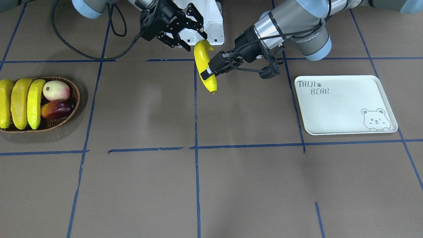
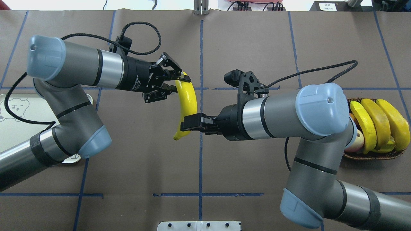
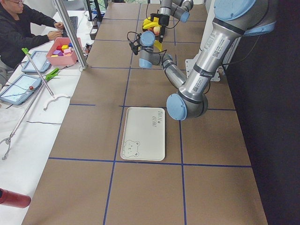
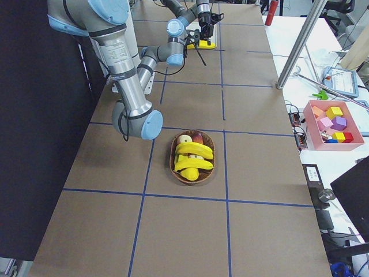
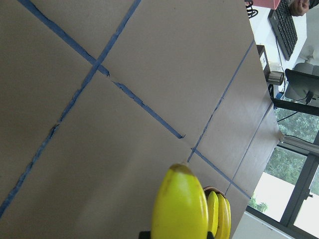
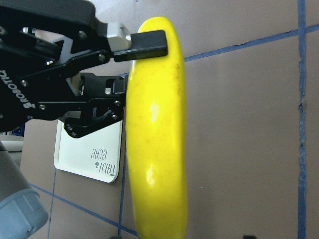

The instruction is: Transfer all bananas from basket to plate

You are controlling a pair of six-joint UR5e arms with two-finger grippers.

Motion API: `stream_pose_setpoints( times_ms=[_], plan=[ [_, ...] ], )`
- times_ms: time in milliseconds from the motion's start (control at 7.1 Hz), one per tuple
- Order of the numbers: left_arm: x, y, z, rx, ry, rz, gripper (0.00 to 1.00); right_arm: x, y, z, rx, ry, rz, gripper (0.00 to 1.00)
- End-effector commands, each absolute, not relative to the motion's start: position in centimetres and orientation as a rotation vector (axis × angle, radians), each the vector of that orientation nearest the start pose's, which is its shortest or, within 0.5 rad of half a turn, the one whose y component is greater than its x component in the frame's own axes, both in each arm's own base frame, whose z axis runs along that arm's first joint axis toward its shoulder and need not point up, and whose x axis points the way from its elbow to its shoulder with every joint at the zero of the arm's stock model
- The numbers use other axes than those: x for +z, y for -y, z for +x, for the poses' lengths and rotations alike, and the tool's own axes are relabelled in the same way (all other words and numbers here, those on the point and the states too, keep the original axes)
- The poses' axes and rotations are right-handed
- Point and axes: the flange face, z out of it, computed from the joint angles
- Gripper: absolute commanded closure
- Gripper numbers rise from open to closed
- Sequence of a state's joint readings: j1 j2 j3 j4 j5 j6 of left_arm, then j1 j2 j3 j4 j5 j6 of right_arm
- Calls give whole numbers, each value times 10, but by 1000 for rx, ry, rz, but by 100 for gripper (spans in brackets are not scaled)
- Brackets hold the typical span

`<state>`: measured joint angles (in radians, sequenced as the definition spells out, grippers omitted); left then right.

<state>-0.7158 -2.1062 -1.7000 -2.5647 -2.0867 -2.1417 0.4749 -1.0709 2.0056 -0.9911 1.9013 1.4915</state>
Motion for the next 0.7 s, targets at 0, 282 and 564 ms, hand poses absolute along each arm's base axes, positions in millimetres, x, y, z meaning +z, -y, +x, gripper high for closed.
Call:
stream_pose_setpoints(
  times_ms=[0,282,564],
  plan=[
    [216,471,385,-576,-1594,-280,100,117,338,-414,84,1534,173,0],
    [286,505,320,-500,-1436,-252,100,127,353,-390,122,1497,187,0],
    [416,494,240,-500,-1293,-134,100,167,377,-367,174,1418,196,0]
  ],
)
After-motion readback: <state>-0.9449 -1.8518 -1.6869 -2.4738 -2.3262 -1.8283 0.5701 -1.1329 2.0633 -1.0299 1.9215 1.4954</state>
